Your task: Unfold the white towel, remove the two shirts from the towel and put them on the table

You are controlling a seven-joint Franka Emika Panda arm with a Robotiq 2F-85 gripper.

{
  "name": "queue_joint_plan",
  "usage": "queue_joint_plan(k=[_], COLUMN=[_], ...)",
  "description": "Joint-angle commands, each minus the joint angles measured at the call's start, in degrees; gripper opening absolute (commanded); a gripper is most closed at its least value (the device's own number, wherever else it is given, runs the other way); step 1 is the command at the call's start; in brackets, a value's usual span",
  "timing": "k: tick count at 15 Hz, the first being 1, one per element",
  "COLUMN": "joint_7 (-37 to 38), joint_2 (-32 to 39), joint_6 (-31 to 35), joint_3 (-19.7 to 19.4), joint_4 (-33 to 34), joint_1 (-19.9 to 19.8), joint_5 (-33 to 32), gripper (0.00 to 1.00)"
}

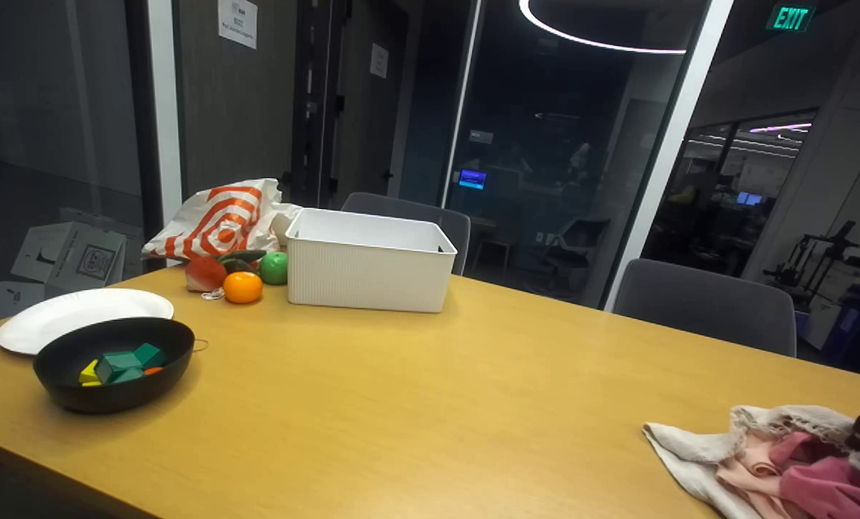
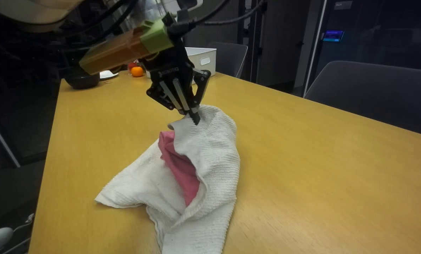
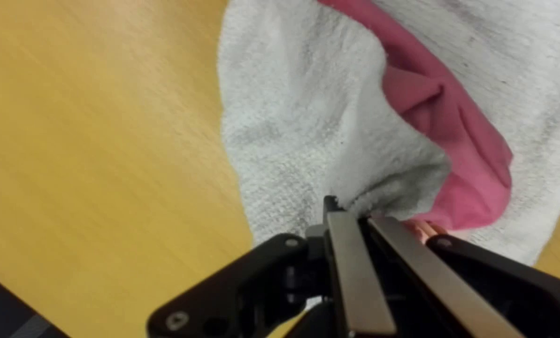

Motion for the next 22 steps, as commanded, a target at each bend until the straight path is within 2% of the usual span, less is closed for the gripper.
queue_joint_plan(k=[1,3,5,7,10,12,13,14,17,19,20,21,22], joint_7=[6.2,11.3,19.5,27.4,39.7,48.6,51.3,53.7,57.8,59.6,59.8,60.6,60.9], joint_2=[-0.3,1.6,3.4,5.6,8.8,12.2,13.8,16.7,22.5,26.0,27.2,28.2,28.8], joint_6=[1.4,3.0,4.9,5.2,1.6,-2.6,-4.7,-10.0,-15.1,-15.9,-15.7,-15.7,-14.9], joint_3=[5.4,7.0,8.2,14.2,20.3,21.6,22.0,12.8,5.7,1.6,0.2,-0.8,-1.7], joint_4=[0.1,0.0,-0.1,1.3,4.4,7.0,8.0,9.3,12.5,14.6,15.3,15.9,16.4], joint_1=[-6.2,-8.5,-11.0,-17.6,-23.6,-25.5,-26.2,-16.8,-11.9,-9.2,-8.2,-7.3,-6.6], joint_5=[-13.0,-21.1,-30.9,-40.5,-55.1,-64.6,-67.1,-70.4,-72.7,-72.6,-71.5,-72.0,-71.5], gripper=[0.04,0.03,0.01,0.01,0.01,0.01,0.01,0.01,0.01,0.01,0.3,0.3,0.36])
